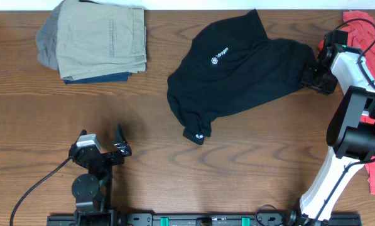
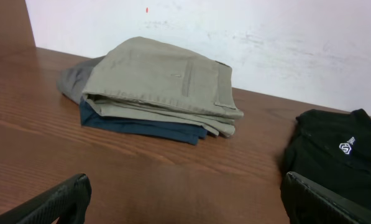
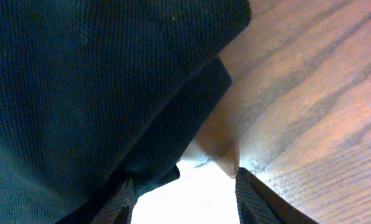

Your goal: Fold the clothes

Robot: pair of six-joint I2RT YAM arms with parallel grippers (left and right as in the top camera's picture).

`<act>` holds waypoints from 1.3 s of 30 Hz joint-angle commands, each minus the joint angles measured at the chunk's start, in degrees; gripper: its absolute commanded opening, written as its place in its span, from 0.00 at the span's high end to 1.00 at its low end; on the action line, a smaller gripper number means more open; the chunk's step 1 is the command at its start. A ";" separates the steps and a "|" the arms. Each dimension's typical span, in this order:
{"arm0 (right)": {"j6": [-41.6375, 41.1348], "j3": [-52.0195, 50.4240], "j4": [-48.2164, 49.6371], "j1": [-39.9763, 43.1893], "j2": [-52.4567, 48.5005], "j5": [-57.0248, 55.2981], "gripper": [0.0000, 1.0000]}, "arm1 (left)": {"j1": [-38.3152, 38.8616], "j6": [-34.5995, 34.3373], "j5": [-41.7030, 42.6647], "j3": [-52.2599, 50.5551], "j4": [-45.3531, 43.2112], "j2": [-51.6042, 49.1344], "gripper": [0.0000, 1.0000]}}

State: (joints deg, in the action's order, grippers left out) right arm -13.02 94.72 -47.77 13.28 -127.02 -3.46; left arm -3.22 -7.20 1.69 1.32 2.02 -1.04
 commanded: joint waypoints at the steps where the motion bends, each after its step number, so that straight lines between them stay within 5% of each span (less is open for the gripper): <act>1: -0.22 0.02 0.81 0.31 -0.61 -0.72 0.49 | -0.24 0.76 -0.92 -1.07 2.01 0.00 0.02; 4: -0.22 0.02 1.79 0.22 -0.61 -0.11 0.55 | -0.24 0.76 -0.90 -1.07 2.01 0.00 0.02; 9: -0.33 0.02 2.23 0.15 -0.61 1.25 0.83 | -0.24 0.79 -0.92 -1.09 2.01 0.00 0.02; 15: -0.26 0.07 2.23 0.22 -0.59 1.09 0.99 | -0.24 0.76 -0.90 -1.07 2.01 0.00 0.02; 28: -5.99 3.10 -6.25 1.97 8.35 0.28 0.99 | -0.24 0.76 -0.90 -1.07 2.01 0.00 0.02; 39: -12.66 3.10 -26.03 1.88 21.77 -0.87 0.99 | -0.24 0.76 -0.92 -1.07 2.01 0.00 0.02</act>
State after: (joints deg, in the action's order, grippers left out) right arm -23.03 97.03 -72.25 14.76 -106.85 -2.46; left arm -3.22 -7.20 1.69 1.32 2.02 -1.04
